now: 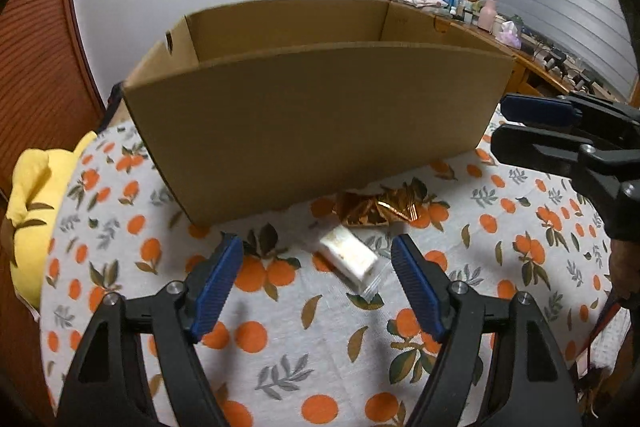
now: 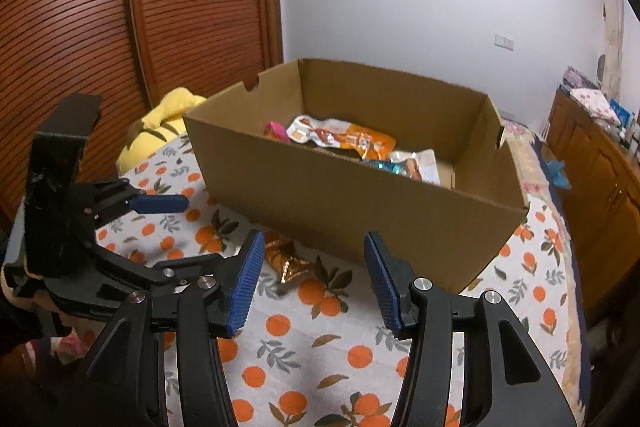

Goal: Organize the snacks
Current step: 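Move both open tools back toward the brown wrapper and white bar beside the box, then lower both open tools toward the white bar and copper-wrapped candy on the bedspread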

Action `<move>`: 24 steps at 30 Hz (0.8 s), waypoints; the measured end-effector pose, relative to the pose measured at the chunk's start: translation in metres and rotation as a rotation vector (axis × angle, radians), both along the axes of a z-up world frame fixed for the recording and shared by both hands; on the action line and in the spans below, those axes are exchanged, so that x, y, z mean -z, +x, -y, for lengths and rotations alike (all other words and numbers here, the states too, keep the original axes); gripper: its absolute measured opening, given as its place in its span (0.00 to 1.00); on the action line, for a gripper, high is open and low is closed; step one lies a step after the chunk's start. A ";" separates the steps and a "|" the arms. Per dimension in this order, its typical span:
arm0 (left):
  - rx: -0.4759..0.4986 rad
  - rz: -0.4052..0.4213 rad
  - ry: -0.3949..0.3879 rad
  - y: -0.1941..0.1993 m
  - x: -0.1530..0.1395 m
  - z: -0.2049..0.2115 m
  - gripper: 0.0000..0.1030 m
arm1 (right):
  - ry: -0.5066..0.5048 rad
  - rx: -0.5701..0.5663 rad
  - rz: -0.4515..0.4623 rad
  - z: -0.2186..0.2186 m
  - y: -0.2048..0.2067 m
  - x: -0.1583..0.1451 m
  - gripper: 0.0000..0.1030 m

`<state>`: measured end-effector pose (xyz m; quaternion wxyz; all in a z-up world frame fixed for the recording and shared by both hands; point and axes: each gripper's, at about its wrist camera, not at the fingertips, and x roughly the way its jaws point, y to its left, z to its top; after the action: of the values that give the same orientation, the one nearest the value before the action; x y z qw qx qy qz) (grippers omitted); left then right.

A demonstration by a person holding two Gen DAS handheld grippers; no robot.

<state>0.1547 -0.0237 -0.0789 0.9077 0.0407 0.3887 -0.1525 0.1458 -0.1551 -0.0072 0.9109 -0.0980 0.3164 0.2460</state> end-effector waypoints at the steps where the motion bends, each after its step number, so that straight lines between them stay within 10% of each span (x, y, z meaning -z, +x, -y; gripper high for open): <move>1: -0.003 -0.004 0.000 0.001 0.002 0.001 0.74 | -0.002 0.000 -0.005 0.000 0.000 0.002 0.51; 24: -0.040 -0.066 -0.002 0.016 0.024 0.000 0.60 | -0.012 -0.027 -0.082 -0.010 0.012 0.031 0.51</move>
<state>0.1705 -0.0232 -0.1026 0.8974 0.0269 0.4189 -0.1362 0.1581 -0.1450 -0.0385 0.8932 -0.0978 0.3535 0.2602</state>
